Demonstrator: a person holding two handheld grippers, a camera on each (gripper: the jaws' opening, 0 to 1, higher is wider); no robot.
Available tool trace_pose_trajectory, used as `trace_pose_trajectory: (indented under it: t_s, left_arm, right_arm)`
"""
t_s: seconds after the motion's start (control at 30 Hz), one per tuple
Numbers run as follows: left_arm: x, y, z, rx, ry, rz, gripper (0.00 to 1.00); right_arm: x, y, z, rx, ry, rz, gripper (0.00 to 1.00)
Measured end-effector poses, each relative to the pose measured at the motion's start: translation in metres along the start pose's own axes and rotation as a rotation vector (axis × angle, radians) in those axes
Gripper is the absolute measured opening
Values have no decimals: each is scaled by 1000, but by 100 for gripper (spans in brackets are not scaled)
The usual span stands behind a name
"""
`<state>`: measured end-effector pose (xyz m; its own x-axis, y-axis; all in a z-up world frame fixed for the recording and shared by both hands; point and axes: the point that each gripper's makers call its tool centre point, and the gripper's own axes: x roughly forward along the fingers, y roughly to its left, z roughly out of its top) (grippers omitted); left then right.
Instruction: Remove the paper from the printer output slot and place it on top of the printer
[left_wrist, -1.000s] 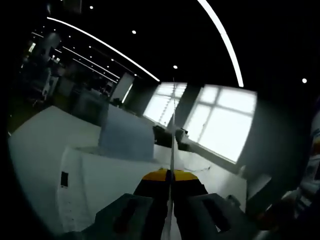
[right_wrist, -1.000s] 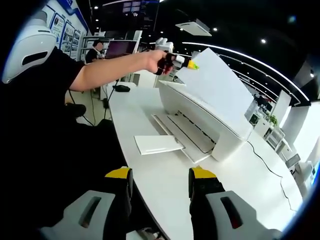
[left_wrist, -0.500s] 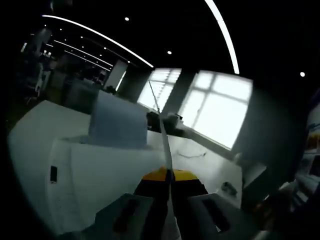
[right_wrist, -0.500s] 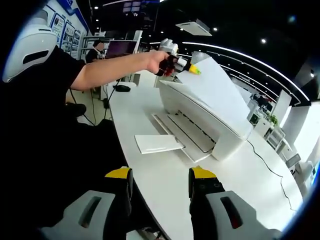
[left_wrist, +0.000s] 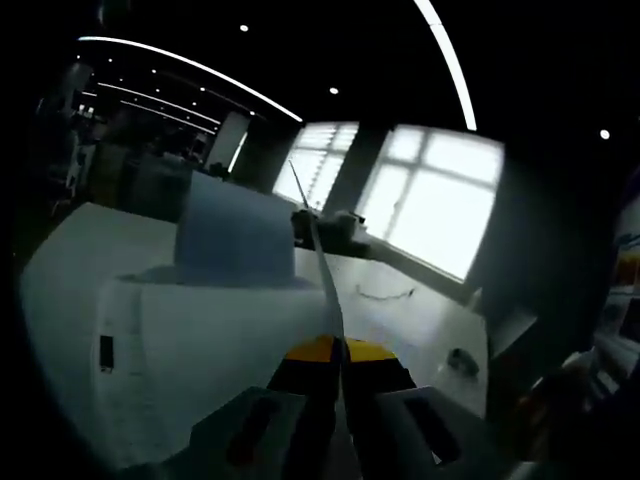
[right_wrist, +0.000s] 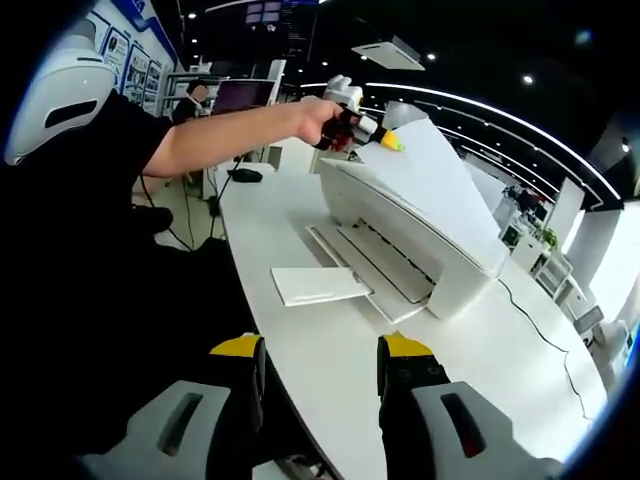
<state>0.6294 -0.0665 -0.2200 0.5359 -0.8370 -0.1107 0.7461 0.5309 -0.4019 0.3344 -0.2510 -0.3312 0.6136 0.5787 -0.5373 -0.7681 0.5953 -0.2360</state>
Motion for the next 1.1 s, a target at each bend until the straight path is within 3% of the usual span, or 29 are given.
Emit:
trace_pose_trajectory:
  t_s: [0.43,1.1]
  left_arm:
    - [0,3,7,32,18,12,5]
    - [1,14,-3,48,79,31,5]
  right_arm:
    - [2,-1,-1,4,1,2,40]
    - [5,1,-2,6,5,11,41]
